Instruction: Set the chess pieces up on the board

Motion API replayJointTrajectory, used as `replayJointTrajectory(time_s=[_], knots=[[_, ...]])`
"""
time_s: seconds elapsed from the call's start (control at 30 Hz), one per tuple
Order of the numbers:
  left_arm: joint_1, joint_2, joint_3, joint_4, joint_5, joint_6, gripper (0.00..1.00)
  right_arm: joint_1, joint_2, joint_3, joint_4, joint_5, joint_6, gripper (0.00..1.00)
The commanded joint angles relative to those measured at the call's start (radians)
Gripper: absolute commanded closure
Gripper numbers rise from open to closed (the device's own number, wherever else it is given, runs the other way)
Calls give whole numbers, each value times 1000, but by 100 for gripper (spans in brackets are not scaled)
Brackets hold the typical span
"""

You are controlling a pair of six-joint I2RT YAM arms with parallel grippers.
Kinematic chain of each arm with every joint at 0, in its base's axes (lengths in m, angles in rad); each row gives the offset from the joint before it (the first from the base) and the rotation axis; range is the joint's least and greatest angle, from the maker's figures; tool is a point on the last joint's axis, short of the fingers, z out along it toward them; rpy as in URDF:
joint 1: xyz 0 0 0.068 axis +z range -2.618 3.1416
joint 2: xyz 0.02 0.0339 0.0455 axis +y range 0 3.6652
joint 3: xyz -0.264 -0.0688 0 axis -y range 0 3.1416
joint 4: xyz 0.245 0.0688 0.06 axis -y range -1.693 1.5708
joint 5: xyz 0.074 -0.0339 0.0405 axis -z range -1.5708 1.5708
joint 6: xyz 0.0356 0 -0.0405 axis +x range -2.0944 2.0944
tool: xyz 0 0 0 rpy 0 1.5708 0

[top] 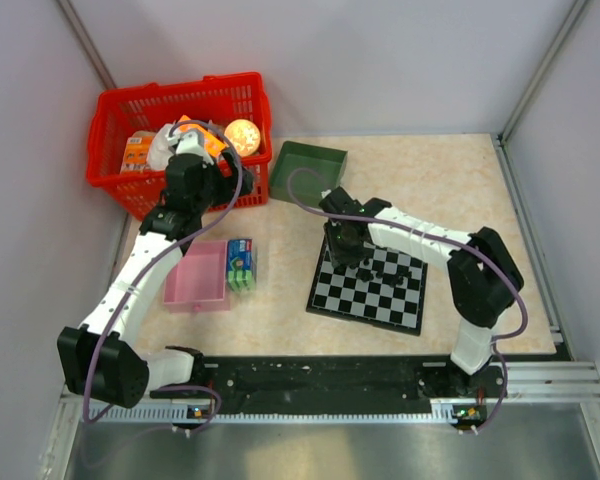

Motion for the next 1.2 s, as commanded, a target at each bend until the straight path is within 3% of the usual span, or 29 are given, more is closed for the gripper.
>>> replayJointTrajectory(time_s=[0.0,1.0,1.17], knots=[[8,-18,27,20,10,6,1,16,24,48,3,32,15,64],[17,-25,18,23,10,1,1,16,62,45,42,52,30,72],[17,-42,19,24,10,1,1,16,70,47,43,63,30,77]])
